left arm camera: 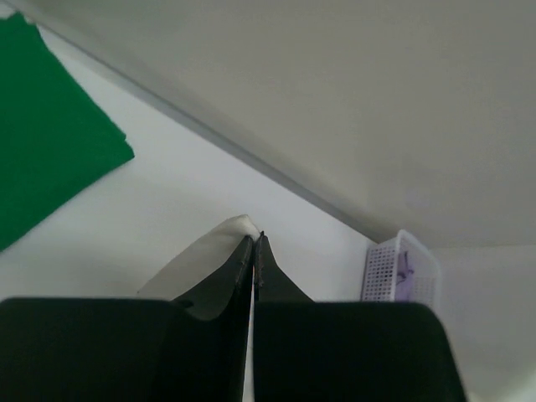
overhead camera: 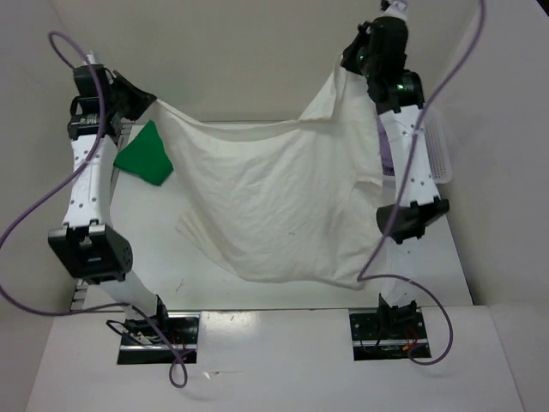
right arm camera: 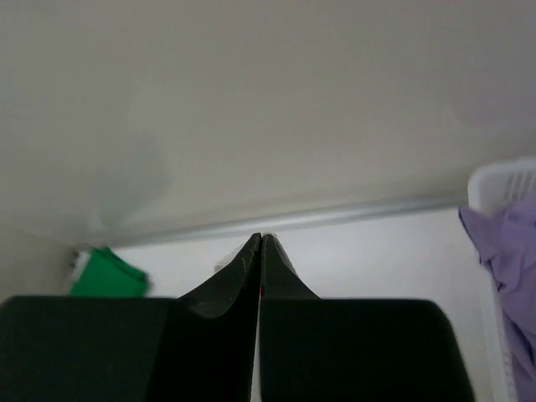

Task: Fold and stack the t-shirts
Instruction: Flatten out the tshirt

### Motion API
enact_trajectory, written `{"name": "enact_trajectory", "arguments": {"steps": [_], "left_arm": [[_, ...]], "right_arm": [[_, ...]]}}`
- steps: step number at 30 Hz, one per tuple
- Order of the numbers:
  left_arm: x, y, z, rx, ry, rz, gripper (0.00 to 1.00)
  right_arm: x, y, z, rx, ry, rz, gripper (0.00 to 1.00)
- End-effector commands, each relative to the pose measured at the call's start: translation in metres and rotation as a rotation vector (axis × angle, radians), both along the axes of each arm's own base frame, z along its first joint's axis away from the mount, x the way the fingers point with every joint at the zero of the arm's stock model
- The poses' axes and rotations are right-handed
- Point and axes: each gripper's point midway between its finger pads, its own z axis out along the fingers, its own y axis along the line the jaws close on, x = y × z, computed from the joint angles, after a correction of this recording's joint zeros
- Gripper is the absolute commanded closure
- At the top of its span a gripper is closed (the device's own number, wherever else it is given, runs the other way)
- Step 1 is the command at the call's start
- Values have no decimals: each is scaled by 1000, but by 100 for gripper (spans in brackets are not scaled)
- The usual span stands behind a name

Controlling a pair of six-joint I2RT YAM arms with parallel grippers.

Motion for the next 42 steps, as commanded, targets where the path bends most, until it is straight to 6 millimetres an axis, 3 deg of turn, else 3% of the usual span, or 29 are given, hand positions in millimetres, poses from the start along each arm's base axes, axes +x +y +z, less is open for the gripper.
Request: {"name": "enact_trajectory", "arguments": {"steps": [1, 3, 4, 5, 7, 10, 11, 14, 15, 18, 20, 21, 23, 24, 26, 27, 28, 29, 30, 31, 32, 34, 35, 36, 37, 38, 40, 42], "left_arm": [[38, -5, 1, 8, -44, -16, 100], [59, -10, -9, -18, -24, -34, 100], [62, -12, -4, -19, -32, -43, 100], [63, -12, 23, -17, -93, -42, 100], [62, -12, 41, -12, -128, -42, 100], [47, -9, 84, -19, -217, -38, 100], [44, -3, 94, -24, -242, -37, 100], [30, 5, 135, -33, -337, -34, 100], [26, 10, 144, -26, -358, -24, 100], [17, 19, 156, -13, -396, -5, 100], [13, 15, 151, -16, -389, -26, 100], [21, 16, 127, -27, -344, -23, 100], [14, 15, 116, -9, -327, -25, 100], [18, 16, 87, -24, -270, -22, 100], [6, 14, 77, 4, -259, -26, 100], [3, 12, 65, -1, -242, -35, 100], [-5, 10, 33, -5, -182, -35, 100], [-9, 9, 19, -9, -167, -35, 100], [-15, 4, 2, -8, -141, -45, 100], [-27, 1, -7, -12, -126, -45, 100], [-33, 0, -52, -12, -37, -49, 100], [-49, 0, -77, -2, 8, -37, 100], [-57, -2, -96, 7, 47, -43, 100], [-72, -3, -130, -6, 115, -30, 100], [-79, -3, -146, -11, 147, -22, 100], [-88, -5, -164, -2, 190, -30, 100], [-113, -5, -207, -4, 295, -6, 100], [-132, -4, -225, 8, 345, 13, 100]], "right_arm": [[40, 9, -57, 20, 119, 98, 100], [40, 12, -42, 42, 73, 112, 100], [43, 13, -37, 55, 49, 113, 100], [41, 16, -27, 75, 24, 128, 100], [28, 15, 9, 98, -76, 142, 100], [-2, 11, 65, 137, -220, 159, 100], [-25, 6, 93, 146, -285, 162, 100], [-66, -4, 144, 178, -423, 160, 100], [-83, -7, 156, 181, -448, 161, 100], [-88, -8, 149, 176, -410, 159, 100], [-75, -9, 118, 134, -303, 139, 100], [-75, -9, 110, 130, -271, 138, 100], [-65, -7, 77, 106, -169, 133, 100], [-67, -5, 52, 95, -95, 141, 100], [-70, -10, 34, 80, -63, 121, 100], [-75, -15, 2, 68, 12, 95, 100], [-78, -16, -16, 62, 53, 94, 100], [-81, -18, -34, 46, 92, 82, 100], [-79, -18, -88, 26, 211, 78, 100], [-96, -20, -94, 25, 222, 89, 100], [-101, -18, -147, 20, 330, 95, 100], [-123, -16, -175, 44, 382, 118, 100], [-135, -16, -220, 52, 484, 117, 100], [-145, -16, -239, 58, 534, 121, 100], [-159, -16, -249, 70, 559, 131, 100], [-175, -16, -283, 86, 647, 128, 100], [-202, -15, -310, 117, 737, 137, 100], [-232, -14, -331, 162, 807, 141, 100]]}}
